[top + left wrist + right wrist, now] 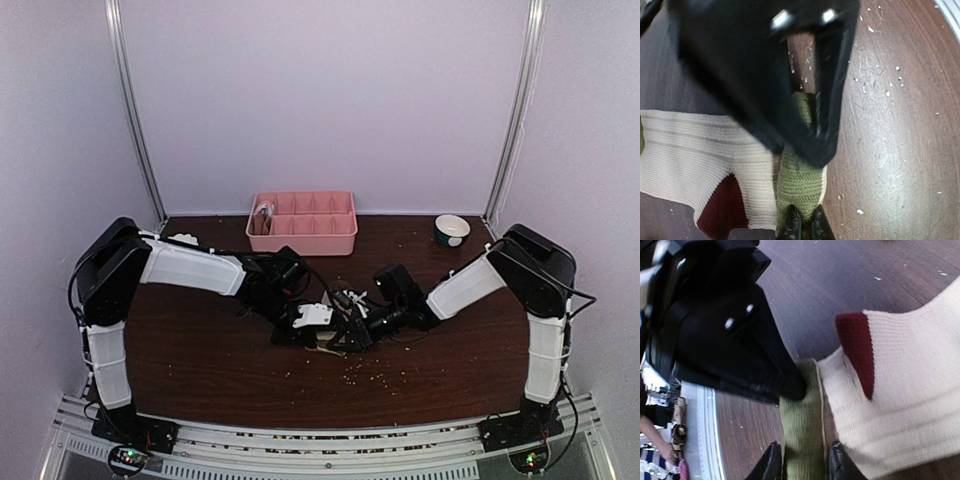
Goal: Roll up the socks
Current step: Roll the sock at the center of the board.
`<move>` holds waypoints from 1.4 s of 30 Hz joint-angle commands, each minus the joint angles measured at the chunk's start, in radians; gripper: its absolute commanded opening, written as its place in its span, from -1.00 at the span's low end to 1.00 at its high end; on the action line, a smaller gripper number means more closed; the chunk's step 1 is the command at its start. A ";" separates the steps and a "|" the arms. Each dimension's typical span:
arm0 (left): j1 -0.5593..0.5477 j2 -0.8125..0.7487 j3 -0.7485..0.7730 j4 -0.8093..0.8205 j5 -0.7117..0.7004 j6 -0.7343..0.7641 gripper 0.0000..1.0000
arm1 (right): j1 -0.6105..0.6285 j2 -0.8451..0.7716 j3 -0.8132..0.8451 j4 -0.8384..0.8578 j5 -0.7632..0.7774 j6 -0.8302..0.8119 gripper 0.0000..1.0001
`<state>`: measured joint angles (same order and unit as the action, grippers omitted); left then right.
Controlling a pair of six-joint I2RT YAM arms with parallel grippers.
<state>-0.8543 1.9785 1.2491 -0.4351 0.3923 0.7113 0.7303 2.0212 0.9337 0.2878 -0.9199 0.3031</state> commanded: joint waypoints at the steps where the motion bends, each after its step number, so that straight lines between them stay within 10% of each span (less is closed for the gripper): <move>1: 0.031 0.080 0.014 -0.238 0.090 -0.024 -1.00 | -0.006 -0.028 -0.159 -0.167 0.297 -0.006 -0.25; 8: 0.044 0.124 0.097 -0.367 0.175 -0.027 -1.00 | -0.006 -0.203 -0.279 -0.105 0.429 -0.051 0.08; 9: 0.044 0.133 0.108 -0.387 0.183 -0.025 -1.00 | -0.006 -0.227 -0.289 -0.109 0.454 -0.063 0.77; 11: 0.044 0.149 0.129 -0.421 0.199 -0.016 -1.00 | -0.006 -0.277 -0.311 -0.107 0.508 -0.085 1.00; 21: 0.045 0.215 0.217 -0.519 0.210 -0.027 -1.00 | -0.017 -0.611 -0.551 0.122 1.172 0.218 0.99; 29: 0.093 0.283 0.298 -0.579 0.244 -0.090 -1.00 | 0.177 -0.575 -0.678 0.499 1.004 -0.284 0.98; 37: 0.139 0.425 0.421 -0.742 0.356 -0.092 -1.00 | 0.316 -0.450 -0.563 0.421 0.800 -0.561 0.16; 42: 0.139 0.451 0.442 -0.756 0.314 -0.115 -1.00 | 0.382 -0.368 -0.421 0.310 0.797 -0.693 0.00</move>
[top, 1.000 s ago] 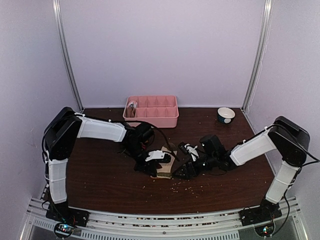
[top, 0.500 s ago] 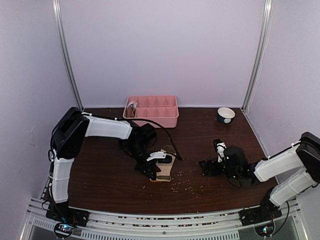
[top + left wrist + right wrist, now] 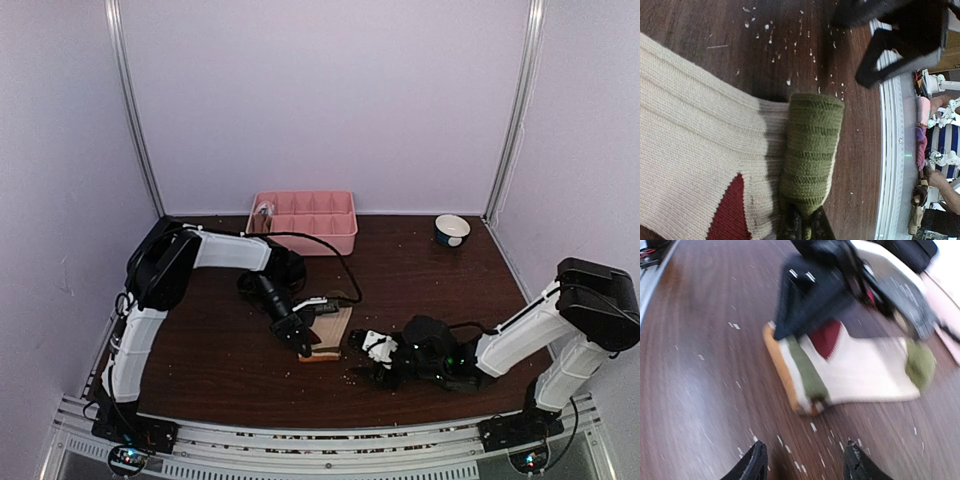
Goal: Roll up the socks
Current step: Roll the sock at the center of the board.
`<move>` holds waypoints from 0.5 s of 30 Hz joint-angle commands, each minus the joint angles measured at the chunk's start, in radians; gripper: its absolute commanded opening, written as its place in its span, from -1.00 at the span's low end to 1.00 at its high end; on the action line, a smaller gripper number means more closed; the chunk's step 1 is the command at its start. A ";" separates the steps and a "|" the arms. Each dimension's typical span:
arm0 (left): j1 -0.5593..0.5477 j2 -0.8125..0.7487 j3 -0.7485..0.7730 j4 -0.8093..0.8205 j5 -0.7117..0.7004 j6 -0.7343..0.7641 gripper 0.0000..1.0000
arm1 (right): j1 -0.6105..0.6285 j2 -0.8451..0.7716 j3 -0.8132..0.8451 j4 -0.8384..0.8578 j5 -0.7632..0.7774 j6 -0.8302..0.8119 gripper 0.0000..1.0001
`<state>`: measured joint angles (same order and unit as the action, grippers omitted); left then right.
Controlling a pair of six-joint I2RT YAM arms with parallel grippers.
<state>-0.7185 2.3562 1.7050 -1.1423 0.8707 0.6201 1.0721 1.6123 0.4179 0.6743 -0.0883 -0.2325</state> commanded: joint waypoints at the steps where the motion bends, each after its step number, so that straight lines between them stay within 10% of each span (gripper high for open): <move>1: 0.003 0.077 -0.009 -0.052 -0.177 -0.027 -1.00 | 0.047 0.056 0.121 -0.095 -0.039 -0.180 -0.02; 15: 0.002 0.140 0.073 -0.108 -0.276 -0.052 -1.00 | 0.055 0.241 0.353 -0.277 -0.028 -0.361 -0.26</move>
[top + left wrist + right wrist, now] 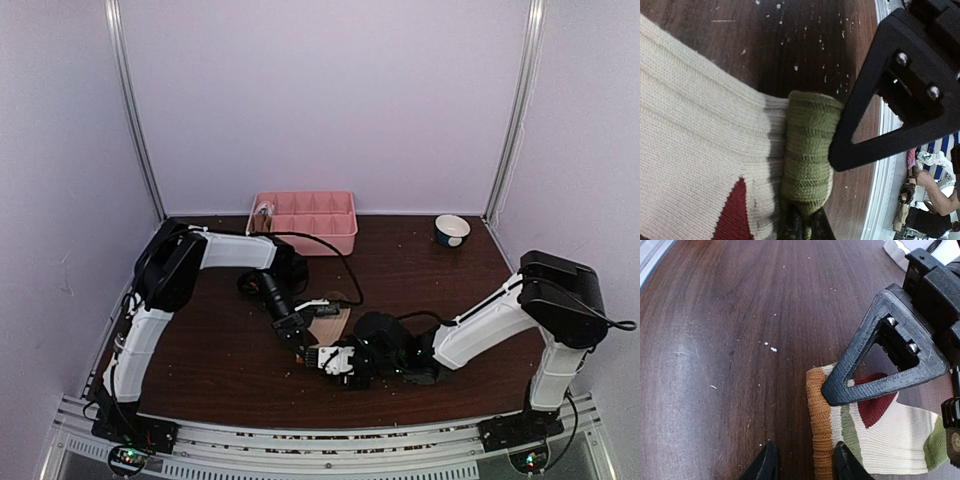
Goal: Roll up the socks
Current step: Roll the sock at the center of the board.
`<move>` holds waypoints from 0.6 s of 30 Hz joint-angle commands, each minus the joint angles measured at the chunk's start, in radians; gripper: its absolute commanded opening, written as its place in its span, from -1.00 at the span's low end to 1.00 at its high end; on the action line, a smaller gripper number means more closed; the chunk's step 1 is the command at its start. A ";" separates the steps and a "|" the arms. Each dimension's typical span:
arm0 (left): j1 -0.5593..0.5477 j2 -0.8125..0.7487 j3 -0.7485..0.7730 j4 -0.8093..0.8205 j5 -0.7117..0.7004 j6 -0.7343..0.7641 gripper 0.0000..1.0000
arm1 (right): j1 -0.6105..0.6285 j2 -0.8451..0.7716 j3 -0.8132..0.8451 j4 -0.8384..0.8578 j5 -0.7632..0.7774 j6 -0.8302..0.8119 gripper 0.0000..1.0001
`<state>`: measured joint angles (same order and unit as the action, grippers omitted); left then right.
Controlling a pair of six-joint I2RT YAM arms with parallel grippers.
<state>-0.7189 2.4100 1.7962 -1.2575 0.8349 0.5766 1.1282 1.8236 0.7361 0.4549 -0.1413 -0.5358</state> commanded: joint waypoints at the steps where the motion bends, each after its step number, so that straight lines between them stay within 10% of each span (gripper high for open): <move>1: 0.002 0.087 -0.013 0.005 -0.241 -0.008 -1.00 | -0.003 0.039 0.041 -0.054 0.033 -0.061 -0.29; 18: 0.001 0.110 0.018 -0.023 -0.242 0.008 -1.00 | -0.002 0.035 0.075 -0.038 0.116 -0.096 -0.29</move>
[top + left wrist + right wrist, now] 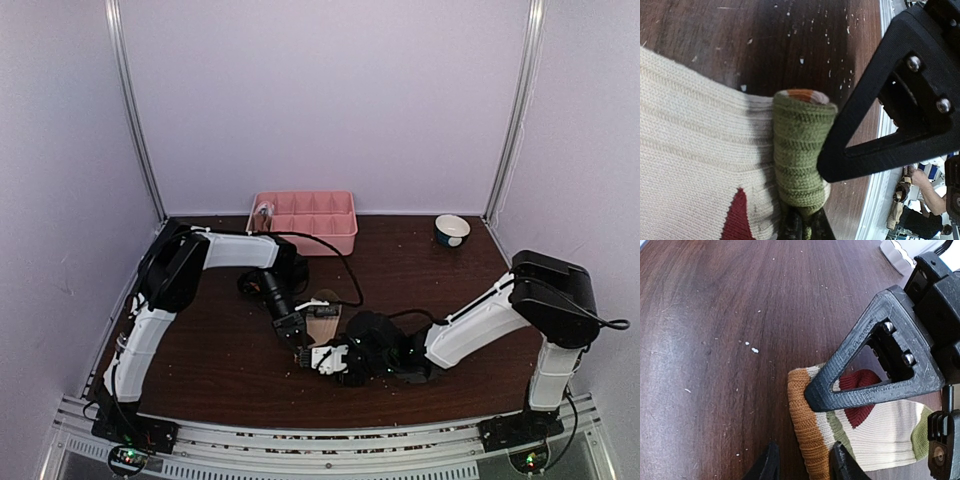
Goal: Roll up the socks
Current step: Roll the sock at the center of the board.
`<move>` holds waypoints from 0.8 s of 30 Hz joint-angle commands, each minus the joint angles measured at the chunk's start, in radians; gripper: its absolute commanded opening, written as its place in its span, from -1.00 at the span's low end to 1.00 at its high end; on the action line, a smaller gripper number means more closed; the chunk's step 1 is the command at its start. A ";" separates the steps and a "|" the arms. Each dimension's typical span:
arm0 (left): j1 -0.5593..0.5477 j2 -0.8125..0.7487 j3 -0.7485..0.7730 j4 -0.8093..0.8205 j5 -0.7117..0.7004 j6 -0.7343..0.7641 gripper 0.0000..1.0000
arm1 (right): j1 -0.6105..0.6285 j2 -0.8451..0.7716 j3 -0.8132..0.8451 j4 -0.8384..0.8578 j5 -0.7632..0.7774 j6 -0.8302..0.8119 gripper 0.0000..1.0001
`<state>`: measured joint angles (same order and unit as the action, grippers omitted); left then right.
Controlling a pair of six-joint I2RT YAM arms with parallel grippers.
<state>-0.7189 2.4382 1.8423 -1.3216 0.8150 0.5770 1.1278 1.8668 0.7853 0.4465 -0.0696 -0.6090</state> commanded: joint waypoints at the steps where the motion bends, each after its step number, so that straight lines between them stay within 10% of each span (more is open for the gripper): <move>1: 0.001 0.082 -0.028 0.041 -0.221 0.010 -1.00 | -0.001 -0.005 0.028 -0.032 0.050 -0.028 -0.29; 14: 0.002 0.065 -0.040 0.057 -0.182 0.012 -1.00 | -0.004 0.087 0.068 -0.107 0.031 -0.042 -0.40; 24: 0.045 -0.046 -0.090 0.138 -0.122 0.035 -0.68 | -0.043 0.127 0.053 -0.190 -0.083 0.065 -1.00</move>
<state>-0.6994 2.4214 1.8053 -1.3056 0.8314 0.5915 1.1061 1.9293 0.8684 0.4110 -0.0944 -0.6170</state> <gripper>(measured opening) 0.094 0.033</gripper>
